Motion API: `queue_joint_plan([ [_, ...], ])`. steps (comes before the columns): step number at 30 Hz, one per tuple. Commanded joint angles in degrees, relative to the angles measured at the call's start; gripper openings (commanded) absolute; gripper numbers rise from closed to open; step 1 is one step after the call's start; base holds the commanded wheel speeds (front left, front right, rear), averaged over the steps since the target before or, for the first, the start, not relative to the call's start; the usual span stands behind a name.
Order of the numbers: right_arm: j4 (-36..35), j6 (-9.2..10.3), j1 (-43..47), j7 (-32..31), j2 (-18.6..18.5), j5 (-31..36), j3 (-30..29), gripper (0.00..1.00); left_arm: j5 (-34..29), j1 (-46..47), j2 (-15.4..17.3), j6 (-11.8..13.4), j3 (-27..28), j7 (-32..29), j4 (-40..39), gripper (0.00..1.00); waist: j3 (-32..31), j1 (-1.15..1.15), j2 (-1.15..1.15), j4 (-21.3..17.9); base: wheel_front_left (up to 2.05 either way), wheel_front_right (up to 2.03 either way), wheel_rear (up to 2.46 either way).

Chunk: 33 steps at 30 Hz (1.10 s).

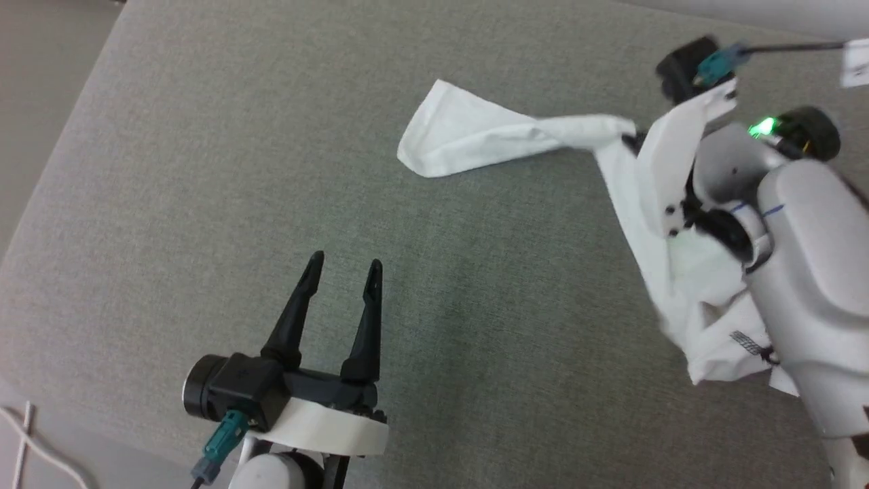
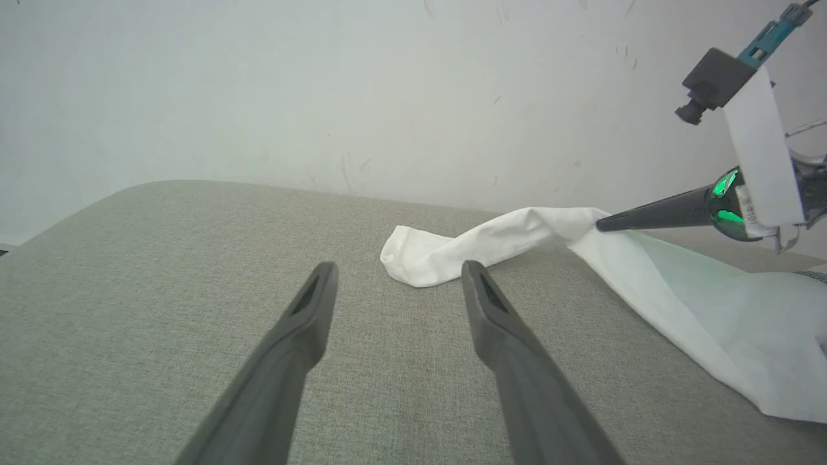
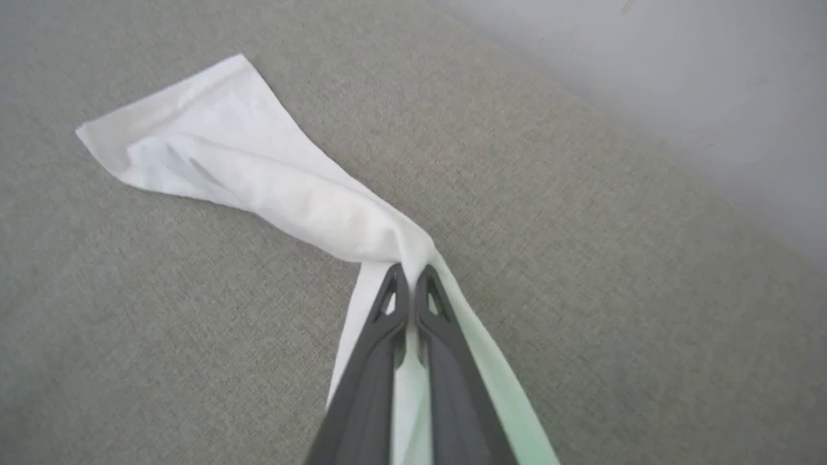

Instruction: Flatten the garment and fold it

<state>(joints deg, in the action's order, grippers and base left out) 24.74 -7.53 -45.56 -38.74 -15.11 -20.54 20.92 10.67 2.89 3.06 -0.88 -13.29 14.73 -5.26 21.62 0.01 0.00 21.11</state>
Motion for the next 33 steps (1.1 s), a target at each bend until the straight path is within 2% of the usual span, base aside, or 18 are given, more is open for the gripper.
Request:
queue_joint_plan([
  [1,-1.0,0.04,-1.9,1.7,0.2,-0.6,-1.8,0.00,-0.5,-0.2,-0.2,0.1,0.5,0.3,0.1,1.00,-3.7,-0.01,0.00,-3.5,0.00,0.00,0.00],
  [5,-4.2,0.04,-2.8,4.0,-1.4,-1.3,-6.8,0.00,-1.5,-2.0,-0.2,0.2,1.9,0.3,0.1,1.00,-6.8,-0.01,0.00,-6.5,0.00,0.00,0.00],
  [10,-10.9,0.04,1.2,4.1,-6.5,-0.8,-16.8,0.00,-2.1,-4.3,0.3,0.1,3.9,0.3,-0.4,1.00,-9.3,-0.01,0.00,-9.6,0.00,0.00,0.00],
  [14,-17.9,0.04,9.6,3.2,-10.4,1.2,-29.7,0.00,-2.6,-5.9,0.6,0.0,5.1,0.3,-1.0,1.00,-9.9,-0.01,0.00,-11.4,0.00,0.00,0.00],
  [17,-21.4,0.04,18.0,2.8,-11.2,2.4,-41.3,0.00,-2.8,-6.6,0.9,-0.3,5.7,0.3,-1.3,1.00,-9.6,-0.01,0.00,-12.6,0.00,0.00,0.00],
  [19,-22.6,0.04,24.7,3.2,-10.9,4.3,-48.0,0.00,-2.9,-6.7,1.0,-0.5,5.8,0.3,-1.3,1.00,-9.4,-0.01,0.00,-12.9,0.00,0.00,0.00],
  [22,-22.7,0.04,33.5,4.4,-7.8,6.5,-55.1,0.00,-3.0,-6.6,1.2,-0.8,6.0,0.3,-1.3,1.00,-9.1,-0.01,0.00,-13.4,0.00,0.00,0.00],
  [27,-19.1,0.04,39.9,7.8,-0.9,7.6,-58.2,0.00,-3.3,-6.4,1.9,-1.3,6.1,0.3,-0.6,1.00,-9.4,-0.01,0.00,-13.9,0.00,0.00,0.00],
  [28,-18.4,0.04,40.0,8.9,-0.1,7.8,-58.2,0.18,-3.3,-6.3,2.1,-1.3,6.0,0.3,-0.4,1.00,-9.6,-0.01,0.00,-13.9,0.00,0.00,0.00],
  [29,-17.7,0.04,39.8,10.0,0.6,8.3,-58.0,0.44,-3.4,-6.4,2.2,-1.4,6.0,0.3,-0.2,1.00,-9.8,-0.01,0.00,-14.0,0.00,0.00,0.00],
  [30,-17.1,0.04,39.6,11.1,1.0,8.7,-57.2,0.99,-3.4,-6.4,2.3,-1.4,6.0,0.3,-0.1,1.00,-9.9,-0.01,0.00,-14.0,0.00,0.00,0.00],
  [33,-16.4,0.04,37.6,14.0,1.2,9.0,-54.1,1.00,-3.4,-6.5,2.5,-1.3,5.9,0.3,0.0,1.00,-10.5,-0.01,0.00,-14.0,0.00,0.00,0.00],
])
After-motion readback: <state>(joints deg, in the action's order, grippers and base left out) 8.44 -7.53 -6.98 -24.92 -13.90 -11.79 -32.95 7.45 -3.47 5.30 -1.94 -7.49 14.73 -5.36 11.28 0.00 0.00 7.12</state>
